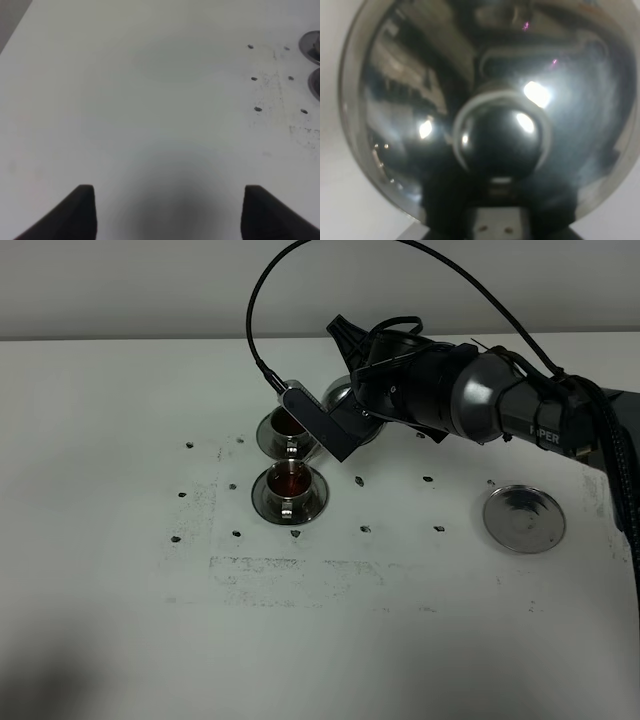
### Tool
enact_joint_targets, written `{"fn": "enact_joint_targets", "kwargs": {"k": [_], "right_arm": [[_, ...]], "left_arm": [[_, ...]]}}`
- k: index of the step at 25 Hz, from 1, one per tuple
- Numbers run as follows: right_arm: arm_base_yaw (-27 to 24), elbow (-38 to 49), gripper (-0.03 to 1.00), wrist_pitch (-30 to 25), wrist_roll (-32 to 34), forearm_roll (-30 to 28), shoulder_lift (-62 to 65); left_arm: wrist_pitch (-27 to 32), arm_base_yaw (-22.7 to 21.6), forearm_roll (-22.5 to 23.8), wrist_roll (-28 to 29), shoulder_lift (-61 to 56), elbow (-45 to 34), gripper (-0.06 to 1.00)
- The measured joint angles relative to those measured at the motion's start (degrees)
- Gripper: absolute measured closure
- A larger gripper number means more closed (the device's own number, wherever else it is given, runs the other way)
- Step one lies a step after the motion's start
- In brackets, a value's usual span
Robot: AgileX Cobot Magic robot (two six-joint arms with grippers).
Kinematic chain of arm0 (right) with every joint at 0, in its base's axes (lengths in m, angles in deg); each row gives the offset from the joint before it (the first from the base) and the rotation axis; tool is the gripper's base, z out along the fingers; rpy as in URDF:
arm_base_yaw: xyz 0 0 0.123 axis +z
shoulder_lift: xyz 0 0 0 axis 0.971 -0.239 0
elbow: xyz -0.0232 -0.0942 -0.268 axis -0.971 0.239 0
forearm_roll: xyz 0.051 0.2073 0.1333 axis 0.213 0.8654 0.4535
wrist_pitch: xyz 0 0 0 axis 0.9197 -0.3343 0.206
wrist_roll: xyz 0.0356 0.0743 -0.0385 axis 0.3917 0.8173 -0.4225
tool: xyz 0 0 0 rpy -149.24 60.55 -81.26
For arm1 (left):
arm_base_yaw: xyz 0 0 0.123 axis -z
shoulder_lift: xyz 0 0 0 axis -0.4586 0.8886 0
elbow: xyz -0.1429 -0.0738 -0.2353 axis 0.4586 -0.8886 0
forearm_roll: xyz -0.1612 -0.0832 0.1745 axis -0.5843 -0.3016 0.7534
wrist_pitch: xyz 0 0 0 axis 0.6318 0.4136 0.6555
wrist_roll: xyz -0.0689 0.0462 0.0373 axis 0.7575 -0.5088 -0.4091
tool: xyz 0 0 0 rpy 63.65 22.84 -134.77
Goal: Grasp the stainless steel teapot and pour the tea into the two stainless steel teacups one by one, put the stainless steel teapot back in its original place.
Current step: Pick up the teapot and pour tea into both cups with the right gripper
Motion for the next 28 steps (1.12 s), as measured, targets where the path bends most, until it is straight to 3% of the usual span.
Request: {"fn": "enact_joint_targets", "kwargs": {"k": [28], "right_arm": [[0.0, 0.0, 0.77, 0.8, -0.3, -4.7, 0.0]], "left_arm": [[0.0, 0.0, 0.0, 0.0, 0.0, 0.0, 0.35]]}}
